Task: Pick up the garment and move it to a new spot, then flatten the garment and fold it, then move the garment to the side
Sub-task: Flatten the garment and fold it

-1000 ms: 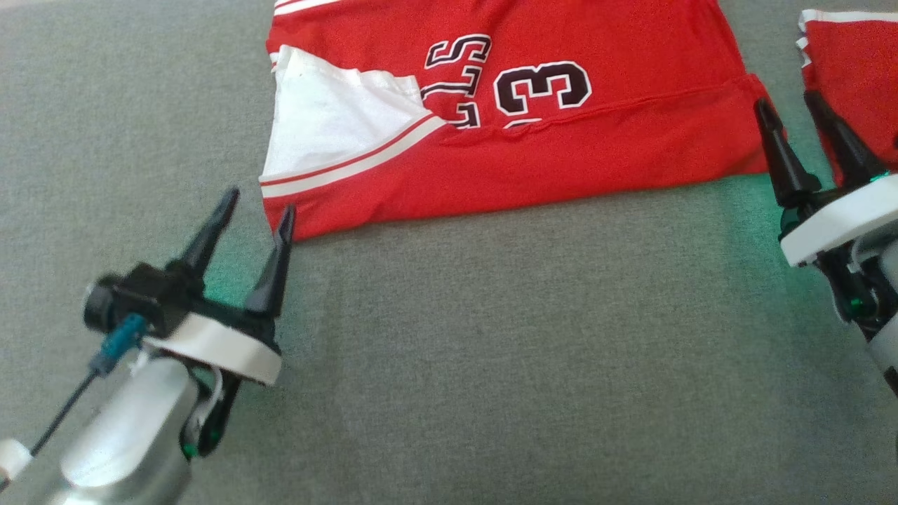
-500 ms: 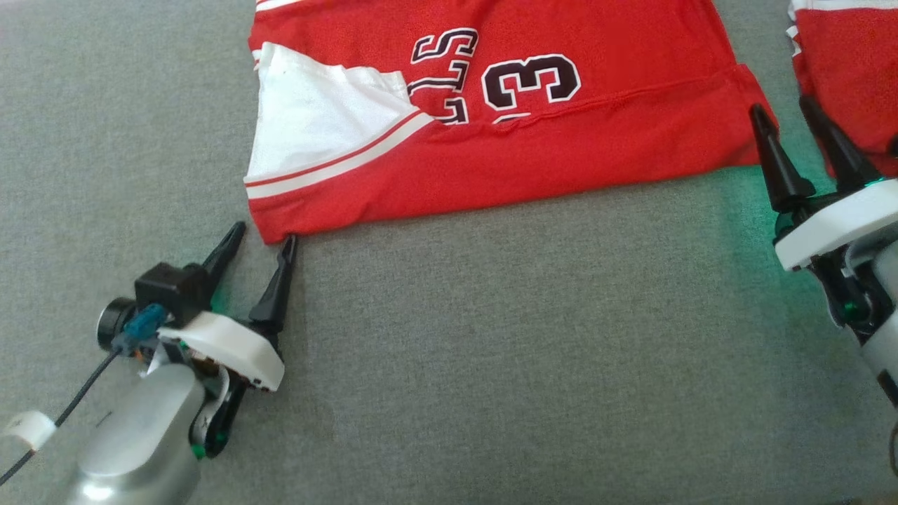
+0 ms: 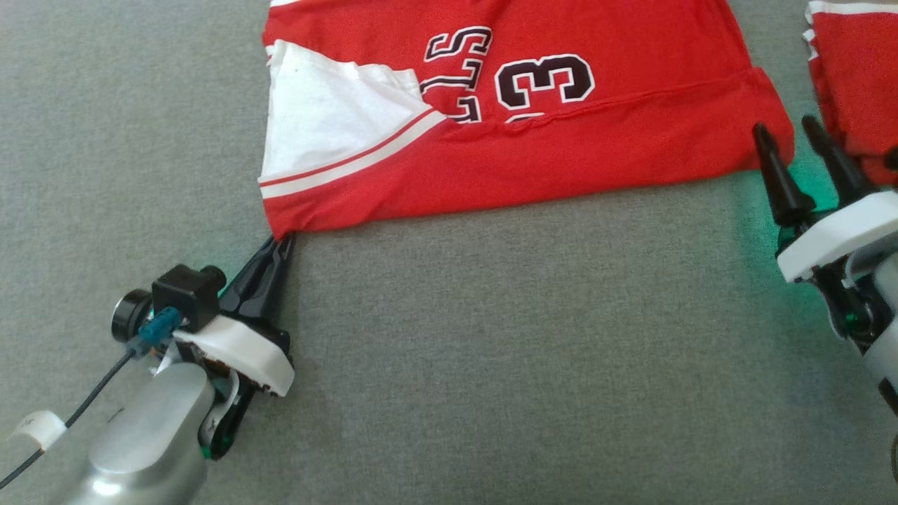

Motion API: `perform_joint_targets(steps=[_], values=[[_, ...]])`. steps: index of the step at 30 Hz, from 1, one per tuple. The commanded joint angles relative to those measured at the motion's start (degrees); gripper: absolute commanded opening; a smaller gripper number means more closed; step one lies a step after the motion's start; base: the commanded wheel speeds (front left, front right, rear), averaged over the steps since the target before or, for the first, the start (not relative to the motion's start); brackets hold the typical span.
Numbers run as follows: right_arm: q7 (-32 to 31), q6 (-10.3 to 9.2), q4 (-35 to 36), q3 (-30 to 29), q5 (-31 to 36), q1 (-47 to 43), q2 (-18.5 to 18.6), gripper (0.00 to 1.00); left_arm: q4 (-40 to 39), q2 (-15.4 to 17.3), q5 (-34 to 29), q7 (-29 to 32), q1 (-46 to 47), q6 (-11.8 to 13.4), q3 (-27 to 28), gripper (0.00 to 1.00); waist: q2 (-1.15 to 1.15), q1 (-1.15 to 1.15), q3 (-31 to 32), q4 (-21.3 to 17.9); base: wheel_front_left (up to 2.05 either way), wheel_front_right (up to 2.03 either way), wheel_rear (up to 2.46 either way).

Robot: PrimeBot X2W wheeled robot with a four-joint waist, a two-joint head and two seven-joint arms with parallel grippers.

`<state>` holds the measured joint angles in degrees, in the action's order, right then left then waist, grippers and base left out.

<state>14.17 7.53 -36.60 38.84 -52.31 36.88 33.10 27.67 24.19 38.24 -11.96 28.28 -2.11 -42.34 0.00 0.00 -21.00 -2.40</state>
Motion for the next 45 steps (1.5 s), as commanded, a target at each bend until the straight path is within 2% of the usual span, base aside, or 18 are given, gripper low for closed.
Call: perform_joint_targets(steps=[1,13,14,15,16,17,32,45], values=[[-0.22,-0.04,0.14,1.05,-1.01,-1.52,0.87,1.00,-0.96,1.36,-0.48,-0.57,1.74,-0.28,1.67,0.00,0.00,0.00,0.08,0.30,0.00,0.00,0.00],[-6.52,-0.04,-8.63,4.35,-5.09,0.44,-0.36,1.00,-3.68,3.32,-0.78,-0.12,1.75,-0.11,1.30,0.00,0.00,0.00,0.46,1.25,0.00,0.00,0.00],[-6.80,-0.04,-8.95,4.61,-5.29,0.53,-0.55,0.88,-3.84,3.44,-0.77,-0.07,1.68,-0.11,1.24,0.00,0.00,0.00,0.49,1.29,0.00,0.00,0.00],[-7.10,-0.04,-9.06,4.92,-5.55,0.61,-0.72,0.58,-3.99,3.55,-0.75,-0.01,1.59,-0.12,1.17,0.00,0.00,0.00,0.51,1.33,0.00,0.00,0.00],[-7.38,-0.04,-9.03,5.19,-5.93,0.66,-0.85,0.20,-4.13,3.65,-0.71,0.04,1.50,-0.14,1.11,0.00,0.00,0.00,0.55,1.35,0.00,0.00,0.00],[-7.57,-0.04,-9.00,5.44,-6.24,0.71,-0.85,0.00,-4.25,3.76,-0.67,0.08,1.41,-0.16,1.06,0.00,0.00,0.00,0.62,1.38,0.00,0.00,0.00],[-8.01,-0.04,-3.71,10.75,-8.66,-1.25,3.92,0.00,-8.52,6.74,1.12,0.77,-4.14,0.95,0.81,0.00,0.00,0.00,5.26,0.59,0.00,0.00,0.00],[-6.09,-0.04,2.81,12.99,-9.00,-10.55,8.78,0.00,-19.91,11.29,2.89,1.74,-15.81,5.29,-0.07,0.00,0.00,0.00,11.11,0.08,0.00,0.00,0.00]])
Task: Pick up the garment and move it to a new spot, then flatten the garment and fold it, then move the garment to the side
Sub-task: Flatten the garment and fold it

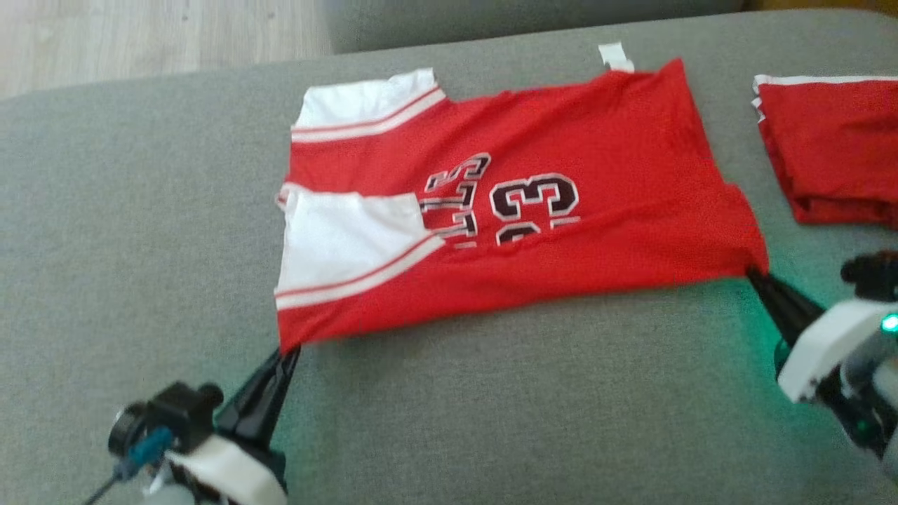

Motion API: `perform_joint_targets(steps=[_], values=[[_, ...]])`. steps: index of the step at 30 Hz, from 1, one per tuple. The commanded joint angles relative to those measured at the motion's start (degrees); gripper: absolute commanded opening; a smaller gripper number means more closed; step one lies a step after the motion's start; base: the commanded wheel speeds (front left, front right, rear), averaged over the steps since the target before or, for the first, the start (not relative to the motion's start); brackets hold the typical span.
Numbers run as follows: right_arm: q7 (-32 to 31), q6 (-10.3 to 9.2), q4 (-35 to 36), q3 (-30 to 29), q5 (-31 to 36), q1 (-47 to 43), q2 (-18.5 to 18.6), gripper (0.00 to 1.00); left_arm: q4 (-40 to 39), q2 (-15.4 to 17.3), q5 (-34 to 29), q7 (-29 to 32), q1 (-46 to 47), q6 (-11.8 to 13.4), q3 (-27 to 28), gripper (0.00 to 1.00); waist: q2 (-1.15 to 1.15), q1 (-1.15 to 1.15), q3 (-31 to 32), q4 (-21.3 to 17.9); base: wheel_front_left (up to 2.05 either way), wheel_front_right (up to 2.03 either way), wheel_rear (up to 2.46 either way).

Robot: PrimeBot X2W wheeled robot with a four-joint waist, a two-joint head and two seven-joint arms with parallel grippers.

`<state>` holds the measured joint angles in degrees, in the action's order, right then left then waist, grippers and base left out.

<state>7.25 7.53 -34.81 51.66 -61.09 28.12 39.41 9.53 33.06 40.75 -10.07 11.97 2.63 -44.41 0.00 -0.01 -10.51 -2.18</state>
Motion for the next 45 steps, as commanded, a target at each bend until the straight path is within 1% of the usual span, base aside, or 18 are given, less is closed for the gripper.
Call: perform_joint_targets(steps=[1,6,9,13,19,20,21,22,24,26,27,30,33,36,38,39,41,45], values=[[1.07,-0.04,1.54,0.07,-0.16,-2.89,2.86,0.00,-2.78,2.75,0.49,-0.10,-0.59,1.01,1.88,0.00,0.00,0.01,0.92,-0.19,0.00,0.00,0.00],[2.35,-0.04,3.63,-1.68,0.23,-8.55,5.12,0.00,-7.74,4.75,0.95,-0.01,-5.84,3.63,1.55,0.00,0.00,0.01,2.01,-0.30,0.00,0.00,0.00],[2.49,-0.04,4.83,-3.25,0.60,-11.96,6.55,0.00,-10.30,5.90,1.11,-0.01,-8.33,4.70,1.32,0.00,0.00,0.01,2.21,-0.35,0.00,0.00,0.00],[1.90,-0.04,7.25,-5.62,1.14,-15.94,7.83,0.00,-12.85,6.20,1.62,0.87,-10.31,5.07,0.34,0.00,0.00,0.01,1.87,-0.46,0.00,0.00,0.00],[-0.17,-0.04,10.00,-9.66,2.76,-18.91,7.73,0.00,-13.95,5.89,2.48,3.23,-10.89,4.95,-1.02,0.00,0.00,0.01,0.53,-1.01,0.00,0.00,0.00],[-0.47,-0.04,10.35,-10.42,3.23,-19.07,7.45,0.28,-14.17,5.89,2.54,3.51,-10.71,5.09,-0.99,0.00,0.00,0.01,0.22,-1.07,0.00,0.00,0.00],[-0.62,-0.04,10.76,-11.22,3.74,-19.17,7.12,0.75,-14.41,5.92,2.60,3.74,-10.45,5.27,-0.83,0.30,0.00,0.01,-0.11,-1.13,0.00,0.00,0.00],[-0.83,-0.04,11.11,-12.10,4.20,-19.26,6.79,1.00,-14.61,6.06,2.67,4.00,-10.17,5.56,-0.57,1.00,0.00,0.01,-0.43,-1.18,0.00,0.00,0.00],[-1.18,-0.04,11.87,-14.03,5.17,-19.38,6.31,1.00,-15.47,6.63,2.79,4.48,-9.32,5.91,0.15,1.00,0.00,0.01,-1.11,-1.28,0.00,0.00,0.00],[-1.44,-0.04,12.73,-16.21,6.28,-19.37,6.05,1.00,-17.01,7.87,2.98,5.21,-7.97,5.86,1.22,1.00,0.00,0.01,-1.96,-1.41,0.00,0.00,0.00],[-1.44,-0.04,12.73,-16.21,6.28,-19.37,6.05,1.00,-17.01,7.87,2.98,5.21,-7.97,5.86,1.22,1.00,0.00,0.01,-1.96,-1.41,0.00,0.00,0.00],[-2.08,-0.04,14.14,-19.59,8.29,-19.34,5.81,1.00,-20.74,10.51,4.14,7.21,-4.16,5.12,4.05,1.00,0.00,0.01,-3.51,-1.44,0.00,0.00,0.00],[-3.33,-0.04,16.13,-22.71,10.40,-19.22,5.23,1.00,-25.28,13.38,5.40,11.37,2.41,4.37,7.54,1.00,0.00,0.01,-5.53,-1.59,0.00,0.00,0.00],[-4.86,-0.04,18.38,-25.62,12.87,-18.53,4.55,1.00,-27.35,14.45,8.79,18.07,11.22,2.21,10.13,1.00,0.00,0.01,-8.11,-2.05,0.00,0.00,0.00],[-5.96,-0.04,19.86,-27.21,14.60,-17.77,3.76,1.00,-26.04,14.13,12.09,24.42,17.56,0.20,10.41,1.00,0.00,0.01,-9.73,-2.66,0.00,0.00,0.00],[-6.49,-0.04,20.65,-27.85,15.45,-17.37,3.21,1.00,-24.45,13.92,13.50,27.72,20.79,-0.64,10.37,1.00,0.00,0.01,-10.51,-3.14,0.00,0.00,0.00],[-7.62,-0.04,22.21,-28.77,17.07,-16.33,2.03,1.00,-20.39,13.08,16.85,34.66,26.51,-1.46,10.05,1.00,0.00,0.01,-12.04,-4.34,0.00,0.00,0.00],[-9.16,-0.04,24.45,-30.06,19.23,-14.58,-0.24,1.00,-12.07,12.01,22.13,46.19,35.22,-2.14,9.48,1.00,0.00,0.01,-14.56,-7.01,0.00,0.00,0.00]])
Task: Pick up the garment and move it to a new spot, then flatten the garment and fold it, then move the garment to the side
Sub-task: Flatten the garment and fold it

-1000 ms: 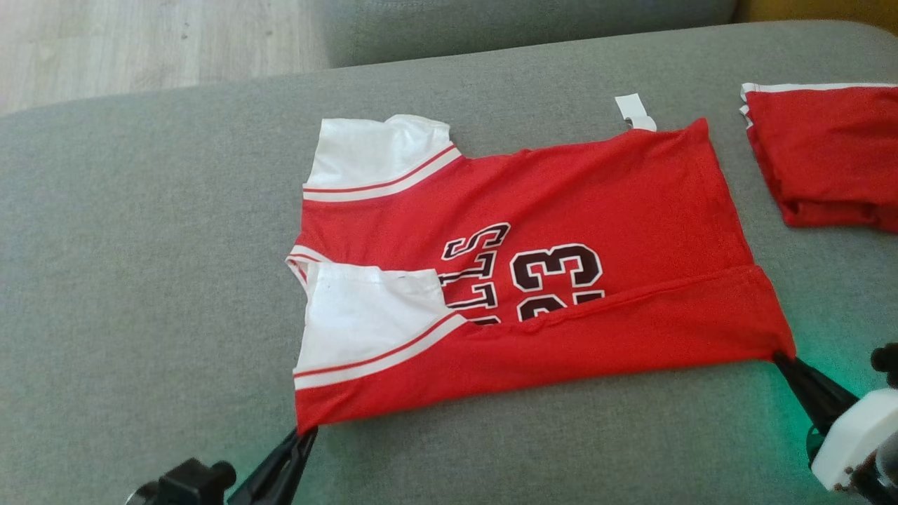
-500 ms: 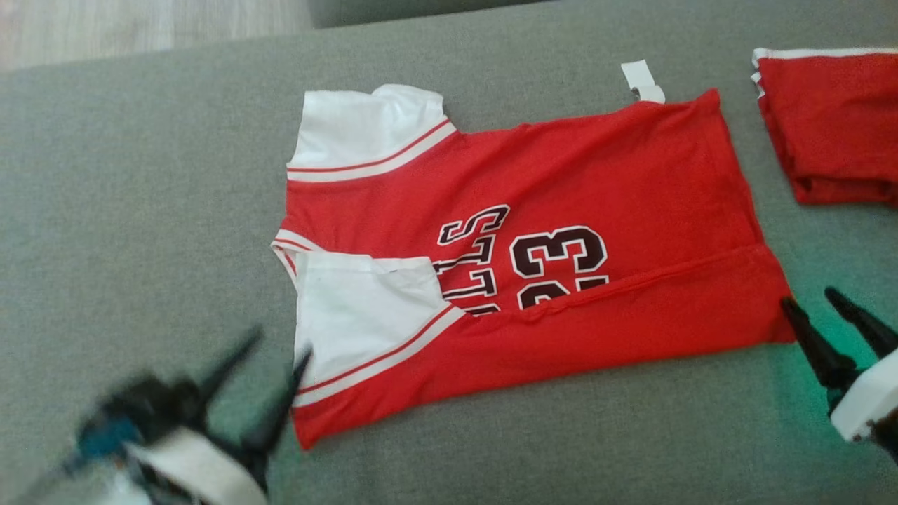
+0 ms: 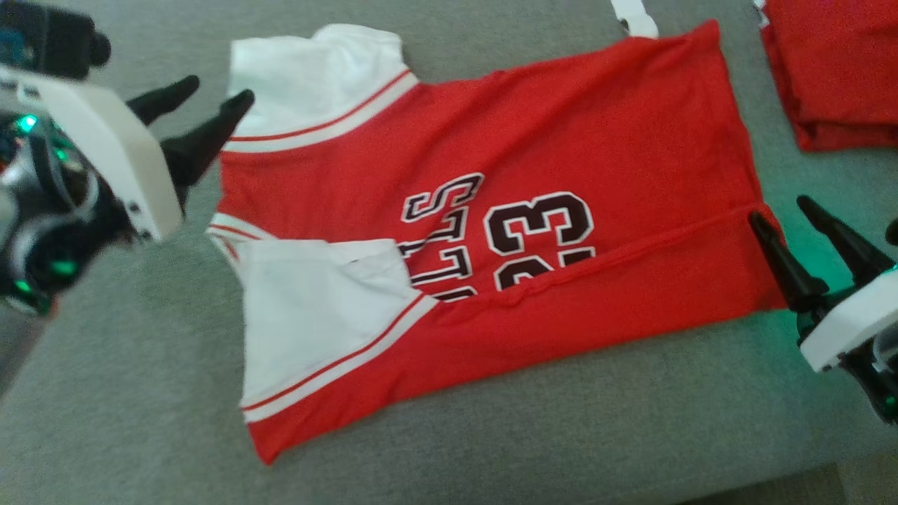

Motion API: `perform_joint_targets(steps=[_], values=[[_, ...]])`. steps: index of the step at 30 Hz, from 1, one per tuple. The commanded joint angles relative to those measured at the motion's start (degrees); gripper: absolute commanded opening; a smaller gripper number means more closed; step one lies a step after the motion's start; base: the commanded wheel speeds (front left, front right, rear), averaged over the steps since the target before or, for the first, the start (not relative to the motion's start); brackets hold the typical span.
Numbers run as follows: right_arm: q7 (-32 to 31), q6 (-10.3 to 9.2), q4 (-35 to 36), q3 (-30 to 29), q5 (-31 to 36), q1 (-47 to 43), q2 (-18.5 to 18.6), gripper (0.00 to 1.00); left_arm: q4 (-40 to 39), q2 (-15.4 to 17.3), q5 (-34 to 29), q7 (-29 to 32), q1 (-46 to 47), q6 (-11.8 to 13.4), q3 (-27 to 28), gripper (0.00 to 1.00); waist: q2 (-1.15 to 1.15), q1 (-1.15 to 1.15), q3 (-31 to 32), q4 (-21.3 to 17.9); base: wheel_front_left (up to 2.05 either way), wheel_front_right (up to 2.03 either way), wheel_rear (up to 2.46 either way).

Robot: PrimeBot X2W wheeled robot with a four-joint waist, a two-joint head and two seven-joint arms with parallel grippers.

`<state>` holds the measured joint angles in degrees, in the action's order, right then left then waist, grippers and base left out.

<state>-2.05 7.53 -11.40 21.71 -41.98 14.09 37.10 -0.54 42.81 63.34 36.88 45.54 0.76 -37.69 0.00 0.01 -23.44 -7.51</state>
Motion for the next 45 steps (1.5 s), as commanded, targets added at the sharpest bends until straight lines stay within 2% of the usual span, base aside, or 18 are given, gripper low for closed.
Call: perform_joint_targets(steps=[1,6,14,29,45], values=[[-0.10,-0.04,1.29,-0.47,0.56,-0.30,1.61,1.00,-0.28,2.15,0.45,1.38,3.23,-0.33,2.67,1.00,0.00,-0.01,-2.17,-2.27,0.00,0.00,0.00],[-0.55,-0.04,1.66,-1.71,2.03,0.08,-0.25,1.00,5.52,2.73,1.53,7.94,8.16,-0.59,1.85,1.00,0.00,-0.01,-4.16,-4.63,0.00,0.00,0.00],[0.31,-0.04,0.52,-2.34,2.94,0.23,-2.86,1.00,9.46,2.36,2.94,9.65,10.05,-1.10,2.27,1.00,0.00,-0.01,-5.54,-7.21,0.00,0.00,0.00],[2.76,-0.04,-2.94,-2.91,4.20,1.29,-5.68,1.00,8.96,-0.17,2.17,8.55,15.22,-2.88,2.73,1.00,0.00,-0.01,-6.54,-9.67,0.00,0.00,0.00],[3.64,-0.04,-4.16,-1.80,4.04,2.07,-6.16,1.00,12.22,0.52,-2.28,5.13,17.39,-4.45,2.00,1.00,0.00,-0.01,-6.93,-9.88,0.00,0.00,0.00]])
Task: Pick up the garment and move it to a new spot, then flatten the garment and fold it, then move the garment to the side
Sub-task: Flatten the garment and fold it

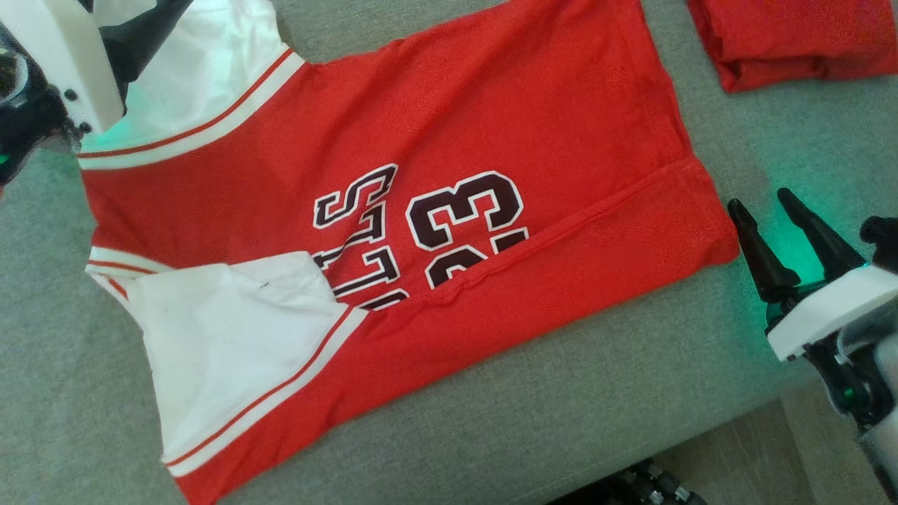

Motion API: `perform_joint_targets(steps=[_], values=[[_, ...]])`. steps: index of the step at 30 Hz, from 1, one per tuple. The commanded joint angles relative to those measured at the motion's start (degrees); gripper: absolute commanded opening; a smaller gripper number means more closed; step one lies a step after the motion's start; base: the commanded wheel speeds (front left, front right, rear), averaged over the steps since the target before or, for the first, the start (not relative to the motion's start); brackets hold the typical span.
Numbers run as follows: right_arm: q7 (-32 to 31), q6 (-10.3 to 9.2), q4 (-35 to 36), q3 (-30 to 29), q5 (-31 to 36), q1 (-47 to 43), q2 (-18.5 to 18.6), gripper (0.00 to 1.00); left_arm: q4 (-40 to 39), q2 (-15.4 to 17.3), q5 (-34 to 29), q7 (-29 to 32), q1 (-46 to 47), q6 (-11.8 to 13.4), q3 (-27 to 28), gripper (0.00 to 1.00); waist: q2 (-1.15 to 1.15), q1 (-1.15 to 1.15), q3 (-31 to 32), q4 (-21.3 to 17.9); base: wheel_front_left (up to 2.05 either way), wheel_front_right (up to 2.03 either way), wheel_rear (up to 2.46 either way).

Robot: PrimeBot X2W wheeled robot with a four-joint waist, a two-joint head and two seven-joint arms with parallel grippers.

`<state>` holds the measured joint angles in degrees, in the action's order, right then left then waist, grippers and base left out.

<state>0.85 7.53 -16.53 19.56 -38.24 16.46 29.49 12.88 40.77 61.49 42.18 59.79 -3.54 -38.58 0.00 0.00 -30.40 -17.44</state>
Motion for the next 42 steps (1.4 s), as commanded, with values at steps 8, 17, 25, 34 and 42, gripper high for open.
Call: perform_joint_targets(steps=[8,17,25,34,42], values=[[0.69,-0.04,0.62,0.59,0.21,-0.33,1.45,1.00,-0.34,2.72,-0.37,-0.29,3.30,-0.60,2.72,1.00,0.00,0.00,0.09,0.52,0.00,0.00,0.00],[0.74,-0.04,0.36,0.99,-0.01,-0.34,1.56,1.00,0.15,3.20,-2.02,-2.55,3.98,-1.49,2.57,0.26,0.00,0.00,-0.16,0.64,0.00,0.00,0.00],[0.70,-0.04,0.77,1.10,-0.36,0.61,2.32,1.00,0.71,3.44,-3.23,-4.57,4.11,-2.87,1.28,0.00,0.00,0.00,-0.02,0.94,0.00,0.00,0.00],[-2.12,-0.04,2.91,3.08,-1.40,7.67,3.24,1.00,-0.75,3.76,-3.86,-7.24,5.08,-3.77,-0.73,0.00,0.00,0.00,0.79,2.10,0.00,0.00,0.00],[-13.72,-0.04,-3.59,8.10,-3.92,23.57,0.59,1.00,-4.34,3.51,-3.90,-7.70,7.99,-3.92,-3.71,0.00,0.00,0.00,-0.24,4.45,0.00,0.00,0.00]])
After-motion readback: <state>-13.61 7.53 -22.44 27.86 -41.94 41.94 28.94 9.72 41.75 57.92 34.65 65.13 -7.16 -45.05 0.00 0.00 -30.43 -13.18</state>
